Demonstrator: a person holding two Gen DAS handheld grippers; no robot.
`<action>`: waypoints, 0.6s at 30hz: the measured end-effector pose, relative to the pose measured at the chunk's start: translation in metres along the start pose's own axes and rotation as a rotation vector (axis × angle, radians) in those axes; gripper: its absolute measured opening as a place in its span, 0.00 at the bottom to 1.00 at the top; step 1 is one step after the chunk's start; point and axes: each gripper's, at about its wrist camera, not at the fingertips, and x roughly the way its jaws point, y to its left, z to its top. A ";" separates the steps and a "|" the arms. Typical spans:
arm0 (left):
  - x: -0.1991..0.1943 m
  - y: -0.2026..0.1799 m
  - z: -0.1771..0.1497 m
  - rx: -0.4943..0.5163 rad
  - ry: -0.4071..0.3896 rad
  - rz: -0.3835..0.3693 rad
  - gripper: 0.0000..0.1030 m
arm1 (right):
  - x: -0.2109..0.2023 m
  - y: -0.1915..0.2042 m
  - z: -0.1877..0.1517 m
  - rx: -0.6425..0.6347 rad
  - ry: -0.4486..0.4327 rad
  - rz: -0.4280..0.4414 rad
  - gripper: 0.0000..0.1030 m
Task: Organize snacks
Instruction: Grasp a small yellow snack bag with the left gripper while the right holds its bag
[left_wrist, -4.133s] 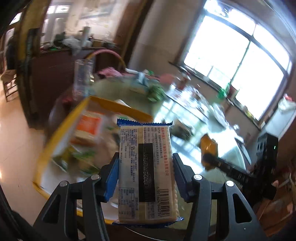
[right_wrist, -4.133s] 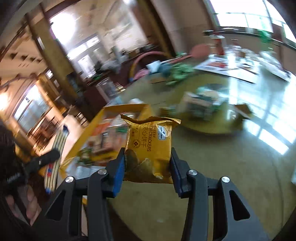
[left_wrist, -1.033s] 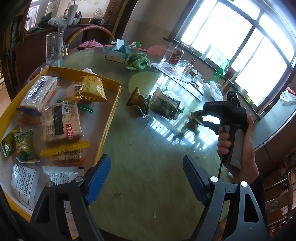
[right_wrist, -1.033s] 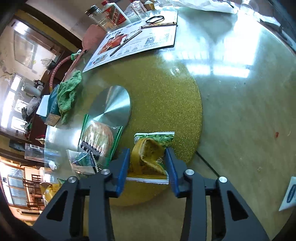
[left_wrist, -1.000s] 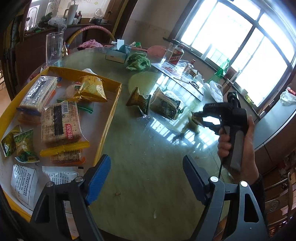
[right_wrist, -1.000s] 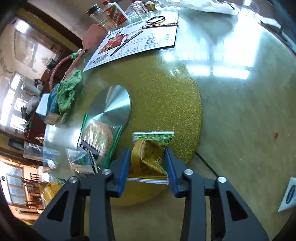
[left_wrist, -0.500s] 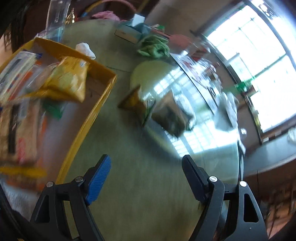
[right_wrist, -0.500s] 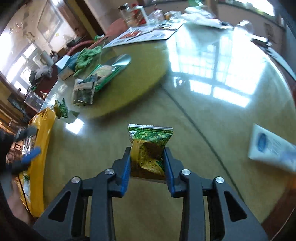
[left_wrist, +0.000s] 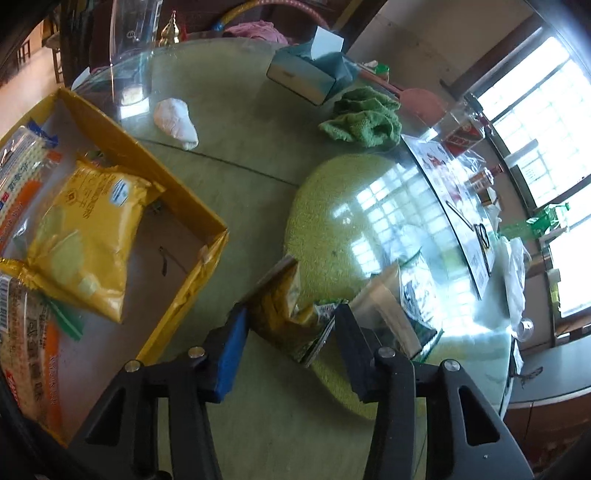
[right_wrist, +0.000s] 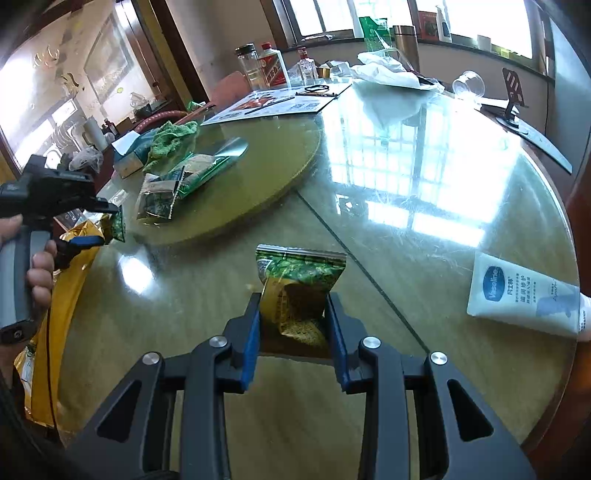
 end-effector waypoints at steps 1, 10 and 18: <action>0.001 -0.001 0.000 0.008 -0.009 0.012 0.46 | 0.000 0.001 -0.001 -0.005 -0.001 -0.005 0.34; 0.010 -0.019 0.000 0.185 -0.008 0.075 0.35 | 0.000 0.003 -0.003 -0.017 -0.004 -0.017 0.34; -0.014 -0.010 -0.023 0.309 0.069 -0.011 0.28 | -0.001 0.004 -0.003 -0.020 -0.004 -0.015 0.34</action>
